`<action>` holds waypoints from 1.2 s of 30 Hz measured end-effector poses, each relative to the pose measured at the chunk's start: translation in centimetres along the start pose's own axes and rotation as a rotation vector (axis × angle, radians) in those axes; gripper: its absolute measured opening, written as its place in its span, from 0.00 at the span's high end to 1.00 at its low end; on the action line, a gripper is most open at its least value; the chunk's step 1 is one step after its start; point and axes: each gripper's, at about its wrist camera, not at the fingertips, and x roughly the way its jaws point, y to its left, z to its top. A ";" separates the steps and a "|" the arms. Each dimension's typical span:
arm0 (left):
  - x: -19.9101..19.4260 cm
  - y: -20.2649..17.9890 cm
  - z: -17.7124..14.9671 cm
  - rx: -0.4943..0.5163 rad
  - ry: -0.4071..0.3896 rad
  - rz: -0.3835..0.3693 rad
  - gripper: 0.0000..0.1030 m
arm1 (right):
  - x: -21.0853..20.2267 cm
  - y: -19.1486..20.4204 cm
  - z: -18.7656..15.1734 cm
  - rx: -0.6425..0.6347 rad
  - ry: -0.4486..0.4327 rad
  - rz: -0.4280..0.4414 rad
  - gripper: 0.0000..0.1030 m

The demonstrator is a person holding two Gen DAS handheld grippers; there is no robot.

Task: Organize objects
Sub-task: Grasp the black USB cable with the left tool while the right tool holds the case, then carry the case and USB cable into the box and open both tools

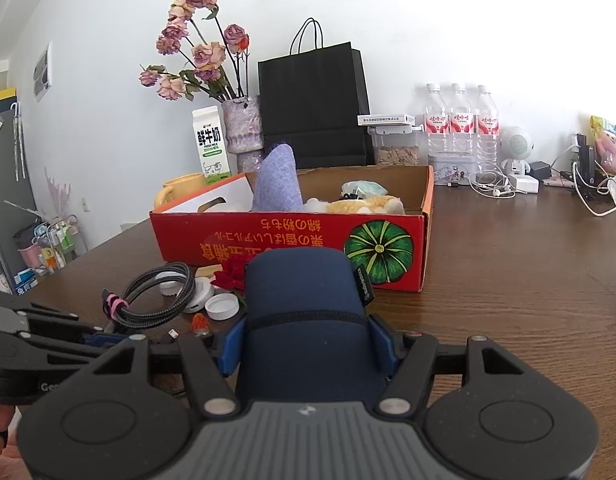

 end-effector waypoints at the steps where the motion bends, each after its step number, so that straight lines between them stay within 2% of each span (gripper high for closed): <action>1: -0.1 0.0 0.0 -0.001 -0.005 -0.004 0.87 | 0.0 0.0 0.0 0.000 0.000 -0.002 0.40; 14: -2.5 0.9 1.9 -0.017 -0.130 -0.011 0.87 | -0.5 0.8 1.8 -0.019 -0.036 -0.020 0.40; 25: -3.4 3.0 7.1 -0.025 -0.281 0.000 0.87 | 1.0 1.8 6.2 -0.059 -0.108 -0.052 0.40; 36: -0.4 5.4 13.2 -0.046 -0.347 0.023 0.87 | 5.9 1.4 10.7 -0.058 -0.123 -0.101 0.40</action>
